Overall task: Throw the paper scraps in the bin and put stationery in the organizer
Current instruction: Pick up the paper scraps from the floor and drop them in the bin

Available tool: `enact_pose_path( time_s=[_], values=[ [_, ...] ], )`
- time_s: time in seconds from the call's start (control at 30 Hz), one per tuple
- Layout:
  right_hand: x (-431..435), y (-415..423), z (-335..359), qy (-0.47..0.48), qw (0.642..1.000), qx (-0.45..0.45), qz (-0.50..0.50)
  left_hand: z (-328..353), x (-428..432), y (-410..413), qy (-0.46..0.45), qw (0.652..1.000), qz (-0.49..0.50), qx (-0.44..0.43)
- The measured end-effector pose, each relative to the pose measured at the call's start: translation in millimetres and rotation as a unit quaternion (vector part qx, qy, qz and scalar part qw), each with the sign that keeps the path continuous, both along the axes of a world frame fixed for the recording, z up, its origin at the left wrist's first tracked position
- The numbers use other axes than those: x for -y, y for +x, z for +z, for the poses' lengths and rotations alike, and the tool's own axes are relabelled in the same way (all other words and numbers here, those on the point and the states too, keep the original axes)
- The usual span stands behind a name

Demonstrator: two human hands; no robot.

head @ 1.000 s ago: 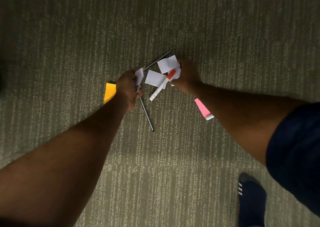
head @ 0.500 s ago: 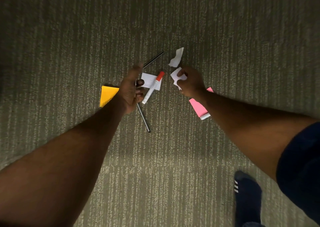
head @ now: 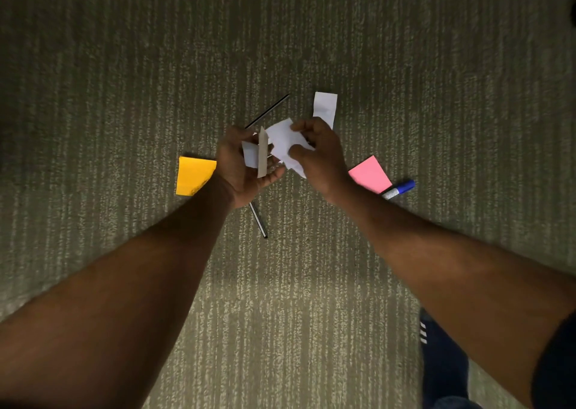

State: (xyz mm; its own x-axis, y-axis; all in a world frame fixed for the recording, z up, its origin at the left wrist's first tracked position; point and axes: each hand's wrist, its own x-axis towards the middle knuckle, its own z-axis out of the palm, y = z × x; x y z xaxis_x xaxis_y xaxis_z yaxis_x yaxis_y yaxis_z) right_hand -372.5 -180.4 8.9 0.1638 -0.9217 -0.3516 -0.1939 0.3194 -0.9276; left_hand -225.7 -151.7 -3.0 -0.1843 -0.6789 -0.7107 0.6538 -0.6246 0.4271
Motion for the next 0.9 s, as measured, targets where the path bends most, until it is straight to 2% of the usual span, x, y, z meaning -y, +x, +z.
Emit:
enact_pose_path(
  time_s=[0.13,0.23,0.3,0.37,0.5,0.57,0.7,0.83,0.9],
  values=[
    [-10.6,21.0,-9.4,0.031,1.0,0.001,0.001,-0.6,-2.7,-5.1,0.008,1.0,-0.007,0.0],
    [-21.0,30.0,-19.7,-0.046,0.993,-0.089,0.065,-3.8,-5.2,-10.4,0.016,1.0,-0.016,0.002],
    [-29.0,32.1,-25.4,-0.115,0.973,-0.173,0.102,-9.0,-9.4,-14.0,0.024,0.999,-0.018,0.024],
    [-32.8,28.9,-29.8,-0.14,0.956,-0.226,0.125,-15.0,-16.3,-15.0,0.028,0.999,-0.023,0.04],
    [-23.9,12.2,-29.7,-0.1,0.976,-0.152,0.119,-20.3,-31.1,-10.4,0.046,0.998,0.023,0.018],
    [-9.7,2.3,-26.3,-0.091,0.974,-0.175,0.111,-22.0,-37.5,-6.1,0.048,0.998,0.035,0.013],
    [27.3,-18.5,-38.4,-0.146,0.935,-0.312,0.081,-26.3,-47.6,11.2,0.042,0.998,0.047,0.011],
    [68.9,-25.8,-49.6,-0.113,0.887,-0.434,0.106,-31.4,-53.6,34.0,0.066,0.995,0.051,0.046],
    [85.2,-23.5,-55.1,-0.08,0.872,-0.465,0.132,-34.0,-54.8,43.8,0.068,0.995,0.046,0.058]
  ],
)
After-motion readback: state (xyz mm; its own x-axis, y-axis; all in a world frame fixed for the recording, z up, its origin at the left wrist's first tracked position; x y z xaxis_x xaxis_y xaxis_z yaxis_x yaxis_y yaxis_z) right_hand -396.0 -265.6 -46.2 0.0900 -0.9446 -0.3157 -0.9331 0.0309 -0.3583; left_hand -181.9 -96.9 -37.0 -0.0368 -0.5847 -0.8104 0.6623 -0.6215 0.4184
